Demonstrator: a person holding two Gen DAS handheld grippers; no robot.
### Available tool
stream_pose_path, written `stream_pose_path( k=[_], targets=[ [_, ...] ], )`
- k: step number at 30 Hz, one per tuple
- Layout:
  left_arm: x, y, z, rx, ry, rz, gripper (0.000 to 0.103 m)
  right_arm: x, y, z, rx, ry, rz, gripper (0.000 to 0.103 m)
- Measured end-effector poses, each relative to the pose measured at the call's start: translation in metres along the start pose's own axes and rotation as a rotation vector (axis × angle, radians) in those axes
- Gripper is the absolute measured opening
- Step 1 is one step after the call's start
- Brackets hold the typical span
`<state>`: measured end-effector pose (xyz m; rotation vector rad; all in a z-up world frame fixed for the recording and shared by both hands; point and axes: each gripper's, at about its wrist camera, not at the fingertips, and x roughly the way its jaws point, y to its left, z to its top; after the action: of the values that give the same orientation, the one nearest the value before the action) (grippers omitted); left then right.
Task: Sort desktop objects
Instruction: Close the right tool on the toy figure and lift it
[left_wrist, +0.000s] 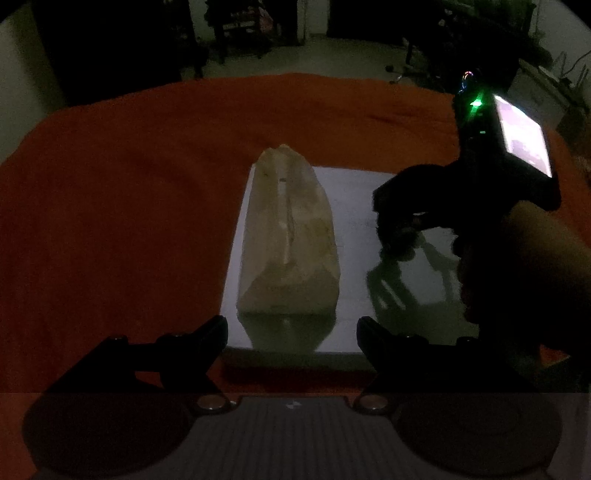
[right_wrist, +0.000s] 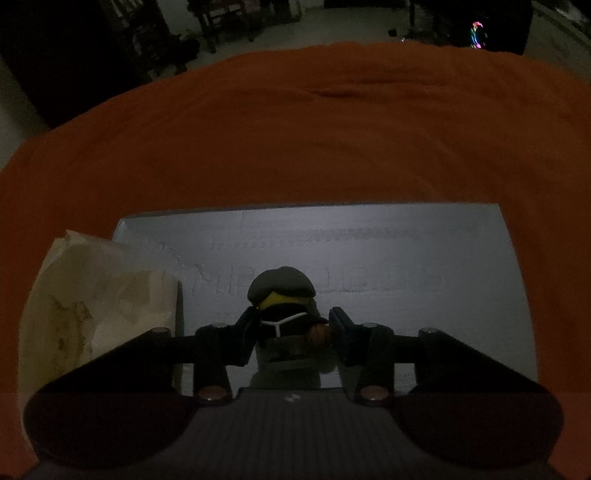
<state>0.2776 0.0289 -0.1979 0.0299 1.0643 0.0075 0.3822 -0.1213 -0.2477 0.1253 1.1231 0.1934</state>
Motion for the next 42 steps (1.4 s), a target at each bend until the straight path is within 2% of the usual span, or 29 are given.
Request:
stream_pose_path(
  k=[4,6,11,13,19,23,25,28,33,38,42],
  targets=[
    [0.0,0.0,-0.001,0.014,-0.004,-0.003,0.075,-0.014,-0.011,0.006,0.016,0.009,0.031,0.044],
    [0.0,0.001,-0.002,0.014,-0.002,-0.009,0.075,-0.019,-0.018,0.005,0.008,0.015,0.03,0.039],
    [0.001,0.003,-0.003,0.021,0.007,-0.001,0.075,-0.026,-0.037,0.002,-0.021,0.042,0.038,0.037],
    [0.0,0.004,-0.003,0.017,0.013,0.002,0.075,-0.025,-0.043,0.004,-0.023,0.06,0.036,0.033],
    [-0.001,0.002,-0.002,0.016,0.016,0.001,0.075,-0.03,-0.051,0.004,-0.057,0.086,0.09,0.032],
    [-0.001,0.001,-0.001,0.011,0.013,-0.006,0.075,-0.035,-0.061,0.006,-0.026,0.093,0.122,0.036],
    [-0.001,0.001,-0.001,0.008,0.012,-0.009,0.075,-0.036,-0.065,0.008,0.011,0.087,0.145,0.047],
    [0.0,0.003,-0.001,0.003,0.016,-0.011,0.075,-0.037,-0.067,0.012,0.039,0.091,0.162,0.055],
    [0.0,0.004,-0.003,0.007,0.023,-0.009,0.075,-0.034,-0.056,0.014,0.0,0.08,0.127,0.057],
    [0.0,0.003,-0.004,0.012,0.026,-0.007,0.075,-0.021,-0.047,0.011,-0.033,0.078,0.043,0.059],
    [0.0,0.0,-0.006,0.017,0.031,-0.007,0.075,-0.014,-0.045,0.006,-0.061,0.079,0.011,0.059]
  ],
)
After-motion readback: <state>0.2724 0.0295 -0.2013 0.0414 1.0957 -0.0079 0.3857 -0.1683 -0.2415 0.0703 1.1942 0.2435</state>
